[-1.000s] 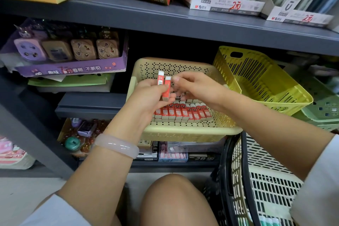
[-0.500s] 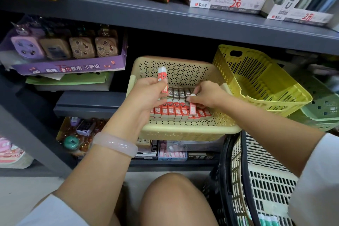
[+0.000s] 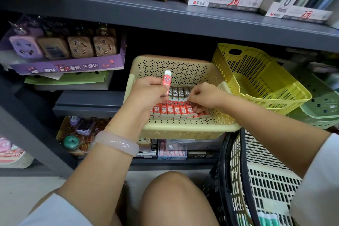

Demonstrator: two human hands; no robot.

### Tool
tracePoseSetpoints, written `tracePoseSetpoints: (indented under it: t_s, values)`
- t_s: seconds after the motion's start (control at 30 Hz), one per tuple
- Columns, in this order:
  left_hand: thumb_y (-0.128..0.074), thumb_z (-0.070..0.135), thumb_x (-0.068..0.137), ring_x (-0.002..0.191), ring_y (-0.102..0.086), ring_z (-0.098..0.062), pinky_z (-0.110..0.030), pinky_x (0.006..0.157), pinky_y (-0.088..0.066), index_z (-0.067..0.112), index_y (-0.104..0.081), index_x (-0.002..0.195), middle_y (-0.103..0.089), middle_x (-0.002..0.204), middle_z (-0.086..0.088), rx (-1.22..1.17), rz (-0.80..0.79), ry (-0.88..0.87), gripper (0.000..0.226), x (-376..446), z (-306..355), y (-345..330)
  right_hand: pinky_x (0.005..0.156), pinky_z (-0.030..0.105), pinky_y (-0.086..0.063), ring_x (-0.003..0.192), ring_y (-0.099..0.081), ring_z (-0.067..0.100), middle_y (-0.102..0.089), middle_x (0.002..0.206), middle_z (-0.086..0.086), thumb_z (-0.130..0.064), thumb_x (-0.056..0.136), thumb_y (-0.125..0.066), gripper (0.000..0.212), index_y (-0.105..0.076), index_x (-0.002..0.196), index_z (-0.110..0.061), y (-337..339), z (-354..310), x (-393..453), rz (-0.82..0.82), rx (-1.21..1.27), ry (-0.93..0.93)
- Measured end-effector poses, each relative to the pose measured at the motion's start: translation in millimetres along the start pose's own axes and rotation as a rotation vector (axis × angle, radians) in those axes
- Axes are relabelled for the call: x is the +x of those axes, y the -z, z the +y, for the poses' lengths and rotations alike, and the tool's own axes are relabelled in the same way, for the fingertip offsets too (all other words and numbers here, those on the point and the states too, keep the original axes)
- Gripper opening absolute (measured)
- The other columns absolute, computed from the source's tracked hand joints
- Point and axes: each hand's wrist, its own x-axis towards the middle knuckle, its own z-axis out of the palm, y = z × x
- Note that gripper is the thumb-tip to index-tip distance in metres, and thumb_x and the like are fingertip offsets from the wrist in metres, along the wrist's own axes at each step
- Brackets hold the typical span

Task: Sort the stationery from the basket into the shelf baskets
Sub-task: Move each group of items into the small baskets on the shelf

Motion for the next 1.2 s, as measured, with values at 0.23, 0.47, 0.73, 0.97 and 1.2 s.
tracePoseSetpoints:
  t_s: [0.23,0.47,0.73,0.97,1.2]
  values:
    - [-0.060,-0.004,0.084,0.076,-0.062,-0.016,-0.016,0.063,-0.055,0.007,-0.054,0.086,-0.059,0.088,-0.009,0.023,-0.008,0.028,0.013,0.9,1.0,-5.0,0.067,0.018,-0.054,0.072,-0.064,0.008,-0.068,0.086,0.002,-0.019,0.090,-0.059,0.019,-0.057,0.107,-0.013,4.4,-22.8,-9.0,-0.086,0.596,0.307]
    - [-0.054,0.020,0.090,0.101,-0.059,-0.019,-0.040,0.090,-0.051,0.020,-0.056,0.104,-0.057,0.094,0.006,0.221,0.010,-0.018,0.014,-0.2,-0.9,-2.0,0.072,0.036,-0.054,0.073,-0.059,0.020,-0.064,0.087,0.013,-0.015,0.091,-0.056,0.019,-0.058,0.104,-0.001,13.7,-17.4,-1.8,0.183,0.114,0.146]
    - [-0.047,0.016,0.089,0.095,-0.060,-0.014,-0.039,0.091,-0.049,0.029,-0.058,0.084,-0.060,0.091,0.010,0.252,-0.020,-0.056,0.018,-2.4,-0.3,-0.7,0.067,0.034,-0.057,0.066,-0.060,0.021,-0.060,0.085,0.008,-0.008,0.095,-0.046,0.007,-0.053,0.095,-0.011,1.7,-1.7,5.4,0.084,-0.124,-0.089]
    - [-0.045,0.014,0.091,0.098,-0.061,-0.018,-0.036,0.088,-0.052,0.028,-0.058,0.082,-0.063,0.095,0.003,0.181,0.009,-0.109,0.021,-10.5,5.0,-4.7,0.071,0.034,-0.056,0.069,-0.060,0.019,-0.060,0.087,0.008,-0.010,0.093,-0.049,0.004,-0.053,0.092,-0.011,2.3,3.9,-0.2,0.088,-0.013,-0.050]
    - [-0.045,0.008,0.093,0.082,-0.066,-0.009,-0.023,0.073,-0.056,0.024,-0.060,0.089,-0.067,0.092,0.003,0.068,-0.121,-0.352,0.022,-67.4,5.6,-43.4,0.073,0.027,-0.055,0.075,-0.062,0.013,-0.063,0.089,0.005,-0.013,0.093,-0.049,0.011,-0.060,0.096,-0.011,29.5,2.9,-71.7,0.088,0.137,0.244]
